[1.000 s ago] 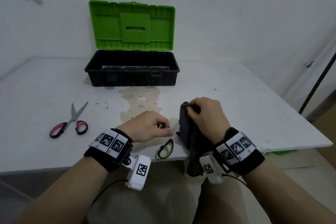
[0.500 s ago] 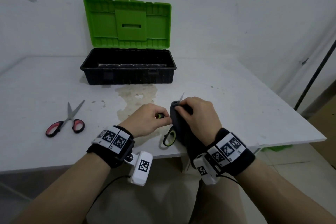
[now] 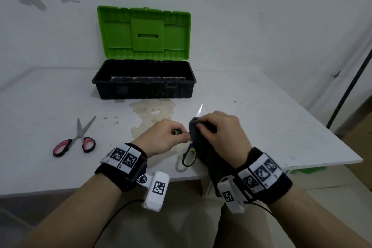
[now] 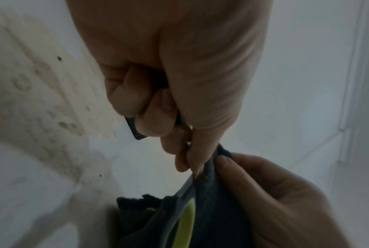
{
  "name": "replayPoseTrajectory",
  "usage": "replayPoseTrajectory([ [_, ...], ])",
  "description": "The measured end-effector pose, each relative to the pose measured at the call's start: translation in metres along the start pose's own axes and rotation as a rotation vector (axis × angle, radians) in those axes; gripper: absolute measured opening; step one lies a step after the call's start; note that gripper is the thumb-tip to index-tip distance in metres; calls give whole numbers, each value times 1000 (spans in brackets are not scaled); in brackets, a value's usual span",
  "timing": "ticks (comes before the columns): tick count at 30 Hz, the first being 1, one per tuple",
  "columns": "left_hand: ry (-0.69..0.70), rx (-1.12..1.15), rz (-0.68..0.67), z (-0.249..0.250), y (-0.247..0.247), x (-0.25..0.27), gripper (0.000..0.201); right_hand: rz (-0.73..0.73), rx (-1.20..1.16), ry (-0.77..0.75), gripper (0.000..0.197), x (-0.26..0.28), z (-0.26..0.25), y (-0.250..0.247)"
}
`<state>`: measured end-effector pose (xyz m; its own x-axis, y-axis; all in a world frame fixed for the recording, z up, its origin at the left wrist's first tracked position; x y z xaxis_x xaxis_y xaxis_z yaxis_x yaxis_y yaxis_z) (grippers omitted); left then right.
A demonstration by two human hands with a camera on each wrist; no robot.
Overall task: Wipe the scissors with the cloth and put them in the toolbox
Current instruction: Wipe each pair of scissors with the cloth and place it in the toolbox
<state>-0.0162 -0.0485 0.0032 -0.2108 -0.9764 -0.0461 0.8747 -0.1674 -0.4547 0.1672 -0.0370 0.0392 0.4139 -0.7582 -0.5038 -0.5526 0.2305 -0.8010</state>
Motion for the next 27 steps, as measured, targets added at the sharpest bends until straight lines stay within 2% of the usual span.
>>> replayPoseTrajectory([
  [4, 31, -115, -20, 0, 3, 1, 19, -31, 15, 30, 14, -3, 8, 11],
  [9, 24, -127, -63, 2, 7, 6, 22, 35, 39, 228, 14, -24, 35, -4],
  [13, -58, -9, -25, 2, 2, 8, 24, 183, -47, 356, 16, -20, 44, -23],
  [16, -137, 76, 60, 0, -3, 7, 26, 269, -165, 415, 15, -6, 40, -36],
  [18, -226, 195, 96, -2, -4, 5, 28, 266, -238, 411, 12, 3, 32, -40],
  [21, -313, 399, 121, -2, 0, 4, 22, 197, -233, 322, 5, 10, 13, -36],
  [23, -316, 426, 125, 0, 3, 4, 24, 136, -144, 221, 7, 9, 4, -24],
  [25, -302, 447, 120, 3, 8, 4, 18, 67, -56, 136, 13, 6, 0, -6],
  [27, -289, 448, 110, 6, 11, 5, 11, -1, -6, 123, 15, 3, 1, 10],
])
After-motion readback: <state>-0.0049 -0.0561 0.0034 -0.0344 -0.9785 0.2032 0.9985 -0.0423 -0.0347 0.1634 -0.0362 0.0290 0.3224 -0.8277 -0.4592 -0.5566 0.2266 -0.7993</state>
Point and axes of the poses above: each hand's wrist, its own x-axis away from the middle knuckle, its own y-axis out of the palm, z = x × y, the point moved 3 cm from there along -x, towards the middle knuckle, and after that the axes turned 4 degrees about x, right-handed, at the moved point
